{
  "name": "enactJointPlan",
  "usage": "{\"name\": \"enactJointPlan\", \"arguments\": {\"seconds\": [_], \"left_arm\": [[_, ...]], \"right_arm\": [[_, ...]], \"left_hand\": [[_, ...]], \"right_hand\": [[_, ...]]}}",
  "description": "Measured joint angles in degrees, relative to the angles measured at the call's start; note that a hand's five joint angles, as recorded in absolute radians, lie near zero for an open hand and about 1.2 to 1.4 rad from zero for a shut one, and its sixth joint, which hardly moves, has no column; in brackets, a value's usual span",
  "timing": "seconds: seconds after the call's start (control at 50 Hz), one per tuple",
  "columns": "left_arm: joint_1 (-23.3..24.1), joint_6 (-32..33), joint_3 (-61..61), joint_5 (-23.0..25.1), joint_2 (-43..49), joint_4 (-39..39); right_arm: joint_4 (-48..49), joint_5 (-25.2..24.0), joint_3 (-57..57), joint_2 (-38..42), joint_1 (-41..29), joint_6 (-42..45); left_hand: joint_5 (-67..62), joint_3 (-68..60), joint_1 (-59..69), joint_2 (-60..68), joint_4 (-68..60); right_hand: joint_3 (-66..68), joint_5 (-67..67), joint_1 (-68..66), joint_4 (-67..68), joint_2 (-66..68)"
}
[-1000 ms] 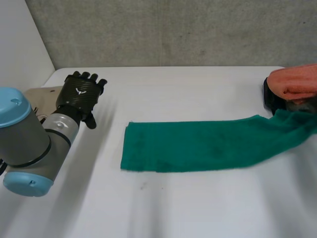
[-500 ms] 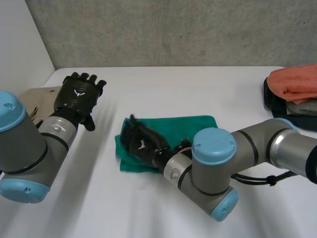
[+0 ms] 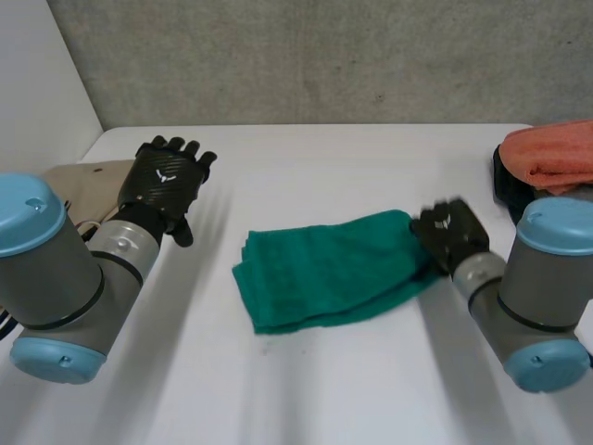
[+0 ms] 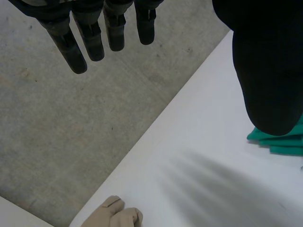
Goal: Fold the laundry.
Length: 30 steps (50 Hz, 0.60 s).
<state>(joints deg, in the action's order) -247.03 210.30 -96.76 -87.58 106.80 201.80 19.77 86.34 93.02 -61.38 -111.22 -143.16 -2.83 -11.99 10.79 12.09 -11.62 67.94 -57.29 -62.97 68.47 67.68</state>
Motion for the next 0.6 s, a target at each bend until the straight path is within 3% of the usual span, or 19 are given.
{"name": "enactJointPlan", "arguments": {"seconds": [0.1, 0.24, 0.28, 0.38, 0.6], "left_arm": [[0.2, 0.1, 0.1, -0.2, -0.6, 0.0], [0.1, -0.1, 0.2, -0.6, -1.6, -0.2], [0.2, -0.3, 0.2, -0.6, -1.8, -0.2], [0.9, -2.7, 0.6, -0.7, -1.9, -0.4], [5.6, -11.5, 6.7, -1.3, -0.2, -1.1]], "right_arm": [[4.6, -1.5, -4.5, -1.4, -8.8, 1.0], [2.5, -8.2, -11.1, 6.0, -23.0, 2.0], [0.3, -9.4, -12.6, 8.6, -24.8, 2.2], [-6.0, -9.9, -14.9, 11.4, -25.7, -0.9], [-10.1, -8.0, -15.7, 1.9, -14.4, -24.0]], "left_hand": [[0.0, 0.0, 0.0, 0.0, 0.0], [0.0, 0.0, 0.0, 0.0, 0.0], [0.0, 0.0, 0.0, 0.0, 0.0], [0.0, 0.0, 0.0, 0.0, 0.0], [0.0, 0.0, 0.0, 0.0, 0.0]], "right_hand": [[0.0, -0.6, 0.0, 0.1, 0.0], [-0.6, -0.2, 0.0, -0.8, -0.5], [-12.3, 11.5, 8.8, -12.7, -12.3], [-51.5, 51.6, 48.2, -52.3, -52.0], [-55.8, 54.9, 50.0, -56.5, -55.1]]}}
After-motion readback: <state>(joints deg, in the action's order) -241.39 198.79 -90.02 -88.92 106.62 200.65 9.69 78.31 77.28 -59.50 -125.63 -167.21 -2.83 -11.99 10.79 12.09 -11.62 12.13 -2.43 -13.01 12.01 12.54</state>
